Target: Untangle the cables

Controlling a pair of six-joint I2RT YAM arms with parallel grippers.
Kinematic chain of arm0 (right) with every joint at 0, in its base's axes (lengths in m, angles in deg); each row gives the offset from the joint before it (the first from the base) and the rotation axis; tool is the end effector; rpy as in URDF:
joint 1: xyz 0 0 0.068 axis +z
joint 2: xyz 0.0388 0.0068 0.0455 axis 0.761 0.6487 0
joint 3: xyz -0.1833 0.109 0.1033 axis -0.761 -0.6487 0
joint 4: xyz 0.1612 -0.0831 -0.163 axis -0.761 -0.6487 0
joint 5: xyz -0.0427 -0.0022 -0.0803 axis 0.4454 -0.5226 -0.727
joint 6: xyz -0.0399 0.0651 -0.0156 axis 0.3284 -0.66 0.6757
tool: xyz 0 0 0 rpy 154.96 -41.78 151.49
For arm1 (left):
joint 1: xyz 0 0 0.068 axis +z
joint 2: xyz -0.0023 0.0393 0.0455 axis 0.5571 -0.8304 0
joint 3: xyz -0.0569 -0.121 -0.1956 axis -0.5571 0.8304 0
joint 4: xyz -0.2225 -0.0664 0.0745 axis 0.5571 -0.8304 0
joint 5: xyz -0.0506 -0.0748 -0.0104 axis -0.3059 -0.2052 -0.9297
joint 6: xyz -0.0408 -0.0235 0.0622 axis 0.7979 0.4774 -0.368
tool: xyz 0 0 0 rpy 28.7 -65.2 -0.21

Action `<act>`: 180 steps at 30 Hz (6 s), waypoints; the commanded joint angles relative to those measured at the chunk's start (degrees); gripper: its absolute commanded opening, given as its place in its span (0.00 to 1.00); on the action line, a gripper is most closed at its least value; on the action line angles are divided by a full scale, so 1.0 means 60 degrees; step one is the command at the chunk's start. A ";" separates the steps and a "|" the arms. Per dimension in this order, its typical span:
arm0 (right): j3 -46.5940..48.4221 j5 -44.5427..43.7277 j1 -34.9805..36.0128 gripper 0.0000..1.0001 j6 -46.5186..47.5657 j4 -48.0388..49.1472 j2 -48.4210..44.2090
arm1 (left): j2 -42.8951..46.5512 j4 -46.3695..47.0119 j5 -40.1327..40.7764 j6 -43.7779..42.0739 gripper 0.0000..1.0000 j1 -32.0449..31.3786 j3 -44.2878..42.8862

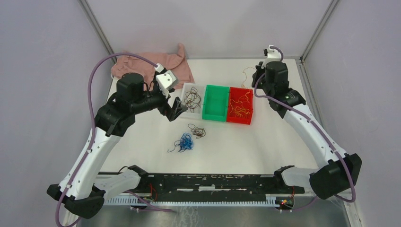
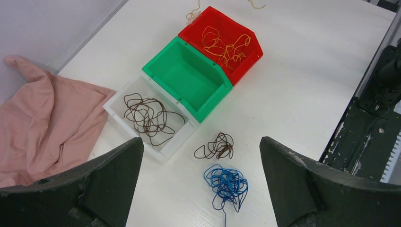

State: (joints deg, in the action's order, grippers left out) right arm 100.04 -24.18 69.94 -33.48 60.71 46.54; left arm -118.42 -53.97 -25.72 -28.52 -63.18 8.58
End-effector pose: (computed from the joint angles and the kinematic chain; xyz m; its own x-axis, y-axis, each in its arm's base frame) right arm 0.3011 0.0948 0.3162 -0.3802 0.1734 -0.9085 -0.0150 0.9810 0.1935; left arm 0.1795 -0.1306 0.3877 -0.1266 0.3429 -0.9308 0.8254 0.5569 0.0929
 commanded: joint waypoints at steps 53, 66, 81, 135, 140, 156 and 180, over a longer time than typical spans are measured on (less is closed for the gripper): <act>-0.1354 0.0865 -0.0682 0.00 -0.0921 0.2034 0.0947 | 0.0455 0.0258 -0.0011 -0.0285 0.99 0.0082 0.0091; -0.0488 0.0286 -0.0846 0.00 -0.0299 0.3089 -0.0392 | 0.0404 0.0345 -0.0070 -0.0280 0.99 0.0085 0.0105; -0.0422 0.1259 -0.1009 0.00 -0.0819 0.2383 -0.1307 | 0.0396 0.0375 -0.0040 -0.0266 0.99 0.0081 0.0090; 0.1615 -0.2090 0.0928 0.31 0.0803 0.0303 0.5488 | 0.0419 0.0004 0.0055 -0.0773 0.99 0.0087 0.0361; 0.1936 -0.1752 0.0917 0.38 0.0925 -0.0122 0.4474 | 0.0159 -0.0200 -0.0033 -0.0842 0.99 0.0318 0.0464; 0.1548 0.1444 0.0796 0.50 0.0889 0.0345 0.3270 | 0.0031 -0.0313 -0.0350 -0.1015 0.99 0.0624 0.0297; 0.2282 -0.0179 0.1579 0.23 0.2549 0.0478 0.5539 | 0.0164 -0.0288 -0.0463 -0.1015 1.00 0.0806 0.0273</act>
State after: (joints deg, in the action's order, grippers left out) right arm 112.54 -20.29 79.36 -18.42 61.28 81.05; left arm -118.60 -56.49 -27.07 -33.03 -58.68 11.40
